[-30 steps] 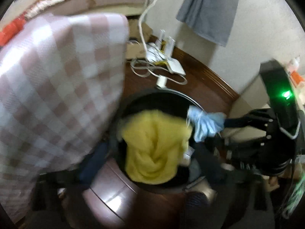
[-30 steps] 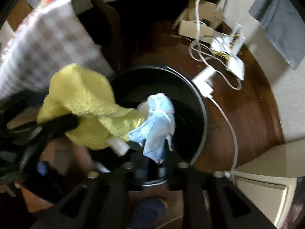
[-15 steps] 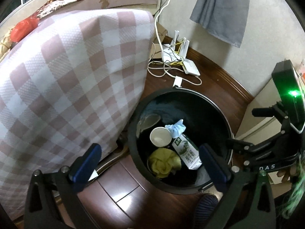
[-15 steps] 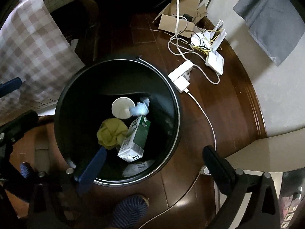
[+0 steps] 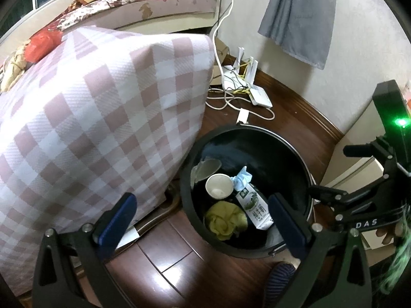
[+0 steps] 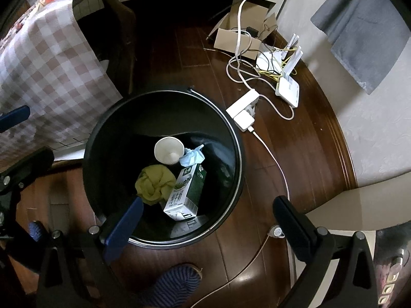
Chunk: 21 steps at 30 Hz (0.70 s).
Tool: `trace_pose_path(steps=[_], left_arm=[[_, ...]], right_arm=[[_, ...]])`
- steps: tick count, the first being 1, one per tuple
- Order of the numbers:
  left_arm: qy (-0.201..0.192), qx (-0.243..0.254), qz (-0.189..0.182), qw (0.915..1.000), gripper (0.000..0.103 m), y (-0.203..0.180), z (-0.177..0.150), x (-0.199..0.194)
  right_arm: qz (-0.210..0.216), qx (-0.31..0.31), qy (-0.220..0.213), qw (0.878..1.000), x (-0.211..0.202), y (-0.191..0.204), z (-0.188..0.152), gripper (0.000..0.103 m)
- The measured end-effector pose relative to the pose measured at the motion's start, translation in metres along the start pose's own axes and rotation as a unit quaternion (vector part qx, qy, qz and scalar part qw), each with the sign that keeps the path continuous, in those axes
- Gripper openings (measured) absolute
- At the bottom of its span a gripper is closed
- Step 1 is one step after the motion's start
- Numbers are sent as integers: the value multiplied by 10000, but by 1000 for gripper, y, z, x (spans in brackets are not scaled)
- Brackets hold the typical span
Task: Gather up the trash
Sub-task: 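Move both open tools back over the table toward the milk carton and red bag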
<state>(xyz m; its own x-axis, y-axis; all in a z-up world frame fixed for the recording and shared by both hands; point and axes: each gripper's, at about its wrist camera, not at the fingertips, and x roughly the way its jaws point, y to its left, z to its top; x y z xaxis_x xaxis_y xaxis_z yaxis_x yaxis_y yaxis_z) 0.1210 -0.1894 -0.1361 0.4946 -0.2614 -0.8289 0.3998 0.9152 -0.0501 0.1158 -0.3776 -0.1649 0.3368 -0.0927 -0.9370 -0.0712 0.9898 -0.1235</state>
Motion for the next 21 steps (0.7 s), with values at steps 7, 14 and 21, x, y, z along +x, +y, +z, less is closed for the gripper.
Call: trace_pose_path(steps=[7, 14, 21], left_arm=[[-175, -32, 19, 9998, 102, 2, 1, -18], [-276, -69, 70, 9996, 102, 5, -1, -33], [-438, -120, 128, 9989, 102, 8, -2, -54]], right_arm=[[4, -48, -129, 9999, -13, 4, 1, 102], [5, -70, -244, 9997, -26, 8, 1, 102], [55, -114, -490, 9987, -50, 15, 2, 102]])
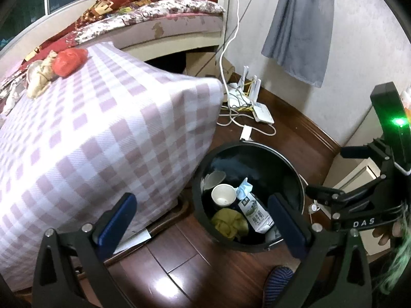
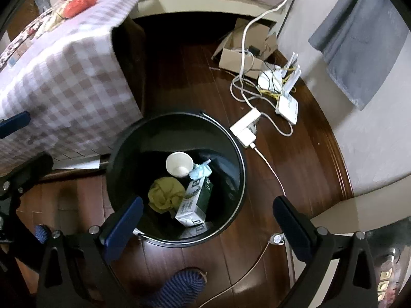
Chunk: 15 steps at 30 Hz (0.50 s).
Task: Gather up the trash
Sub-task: 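Move both open tools back over the table toward the milk carton and red bag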
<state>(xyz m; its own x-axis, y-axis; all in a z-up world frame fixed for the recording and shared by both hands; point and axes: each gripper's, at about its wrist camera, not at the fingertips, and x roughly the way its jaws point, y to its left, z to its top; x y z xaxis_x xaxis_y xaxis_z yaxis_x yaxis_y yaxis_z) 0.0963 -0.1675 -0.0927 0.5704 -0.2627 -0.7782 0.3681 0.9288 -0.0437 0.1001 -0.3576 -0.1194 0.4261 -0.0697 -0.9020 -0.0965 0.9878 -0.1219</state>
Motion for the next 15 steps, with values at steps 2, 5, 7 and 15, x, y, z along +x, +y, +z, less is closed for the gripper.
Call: trace_pose_path(steps=[2, 5, 7, 15], left_arm=[[-49, -24, 11, 10000, 102, 3, 0, -6], [-119, -58, 44, 9999, 102, 8, 1, -14], [-166, -77, 74, 9998, 102, 11, 1, -19], [-328, -261, 244, 9988, 102, 30, 0, -42]], right_arm=[[21, -20, -73, 10000, -6, 3, 2, 102], [36, -57, -184, 9998, -16, 10, 6, 102], [48, -76, -269, 9996, -22, 13, 9, 102], [133, -204, -596, 9979, -42, 31, 24, 102]])
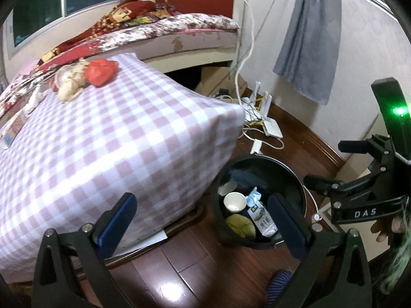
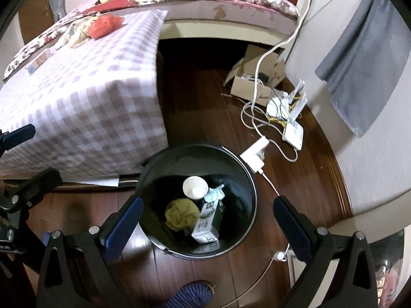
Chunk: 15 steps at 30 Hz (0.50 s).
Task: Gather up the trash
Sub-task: 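Move both open tools back over the table toward the milk carton and red bag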
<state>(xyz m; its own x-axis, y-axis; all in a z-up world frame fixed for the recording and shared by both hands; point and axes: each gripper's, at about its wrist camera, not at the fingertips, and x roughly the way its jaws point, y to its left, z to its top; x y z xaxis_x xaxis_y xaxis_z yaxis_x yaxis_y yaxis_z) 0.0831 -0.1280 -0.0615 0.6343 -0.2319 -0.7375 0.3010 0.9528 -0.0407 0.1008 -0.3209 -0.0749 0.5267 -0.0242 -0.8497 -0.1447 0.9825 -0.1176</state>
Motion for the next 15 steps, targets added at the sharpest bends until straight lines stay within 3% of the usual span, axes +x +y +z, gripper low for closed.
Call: trace_pose_path(steps=[7, 15], left_arm=[[-248, -327, 208, 9989, 102, 32, 8, -23], [-603, -824, 647, 9927, 102, 94, 19, -48]], right_arm=[[229, -199, -357, 9989, -11, 26, 24, 102], [497, -458, -839, 9942, -25, 65, 65, 102]])
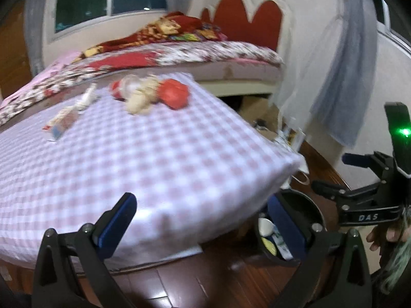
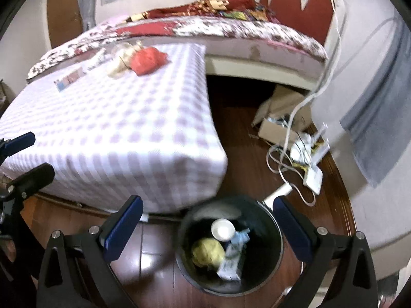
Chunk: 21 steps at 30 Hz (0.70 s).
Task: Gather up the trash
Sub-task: 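Move both open tools back over the table toward the milk carton and red bag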
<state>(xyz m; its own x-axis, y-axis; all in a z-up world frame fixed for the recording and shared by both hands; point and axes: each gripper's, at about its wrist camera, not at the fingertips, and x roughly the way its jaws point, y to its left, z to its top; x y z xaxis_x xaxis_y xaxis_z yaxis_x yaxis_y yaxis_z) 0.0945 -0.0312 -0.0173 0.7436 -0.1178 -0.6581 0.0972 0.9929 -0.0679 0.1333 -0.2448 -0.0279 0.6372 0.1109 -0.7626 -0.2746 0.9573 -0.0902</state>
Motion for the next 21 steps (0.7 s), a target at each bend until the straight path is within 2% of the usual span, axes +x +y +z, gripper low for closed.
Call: trace_pose_path(steps=[7, 12, 16, 19, 21], left_arm=[[-116, -450, 565, 9973, 102, 69, 11, 4], [-167, -693, 846, 9939, 102, 107, 14, 6], [-180, -805, 981, 9917, 102, 132, 17, 9], [-153, -869, 1048, 9906, 102, 148, 21, 15], [-117, -889, 1067, 9902, 102, 158, 25, 19]], right_arm=[[428, -40, -175, 9989, 18, 35, 37, 102], [537, -166, -362, 9978, 30, 63, 60, 102], [642, -29, -593, 9962, 41, 74, 81, 102], [751, 57, -518, 9958, 49, 80, 97, 102], [647, 62, -550, 9964, 52, 86, 110, 102]])
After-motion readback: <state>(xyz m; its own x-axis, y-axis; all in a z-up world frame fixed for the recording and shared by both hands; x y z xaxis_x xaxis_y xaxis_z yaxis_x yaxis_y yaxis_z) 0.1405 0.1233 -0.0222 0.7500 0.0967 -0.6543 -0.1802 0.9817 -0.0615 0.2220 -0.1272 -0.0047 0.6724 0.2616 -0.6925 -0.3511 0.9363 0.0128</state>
